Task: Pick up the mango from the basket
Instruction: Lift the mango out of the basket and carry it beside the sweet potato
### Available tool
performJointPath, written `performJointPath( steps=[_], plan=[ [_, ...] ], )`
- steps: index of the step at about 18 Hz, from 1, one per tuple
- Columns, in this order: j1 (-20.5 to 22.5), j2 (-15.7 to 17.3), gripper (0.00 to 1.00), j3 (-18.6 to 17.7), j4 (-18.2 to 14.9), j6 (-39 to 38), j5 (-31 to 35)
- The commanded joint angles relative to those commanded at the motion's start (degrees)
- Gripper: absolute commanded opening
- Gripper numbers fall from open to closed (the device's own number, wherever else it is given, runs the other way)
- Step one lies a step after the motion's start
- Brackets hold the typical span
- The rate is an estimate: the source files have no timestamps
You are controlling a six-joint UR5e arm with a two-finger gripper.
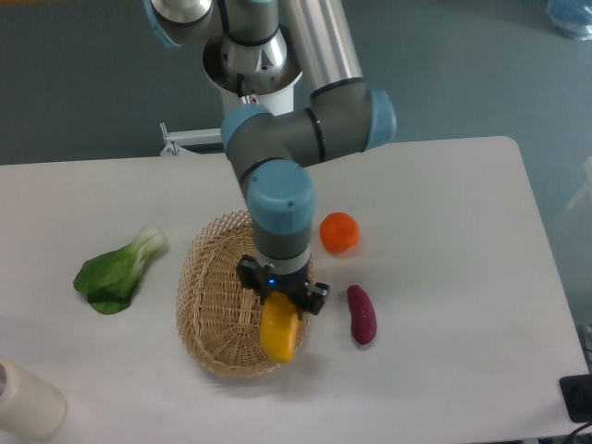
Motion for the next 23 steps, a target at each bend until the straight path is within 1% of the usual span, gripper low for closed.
performJointPath(
  steps=[3,5,8,10,13,17,18,21,23],
  plan=[
    [3.08,0.00,0.27,0.61,-0.09,4.91,0.09],
    [5.63,0.00,0.27,1.23,-0.26,9.49,0.09],
    [9.14,-0.70,0.29,2.02,-0.18,15.72,0.18],
    [10.29,-1.66,0.30,3.33,-0.18,19.15,0.26],
    [11.26,-3.34,0.31,5.18,-0.09,21.18,0.35],
    [13.45,-5.36,0.31,8.08,-0.18,26.28,0.35],
    [13.72,-5.54,0.30,8.17,-0.09,26.55,0.35],
    [14.51,-5.98,0.30,9.23,-0.09,30.59,0.35],
    [14.95,-6.15,0.30,9.49,-0.09,30.60,0.53]
  ],
)
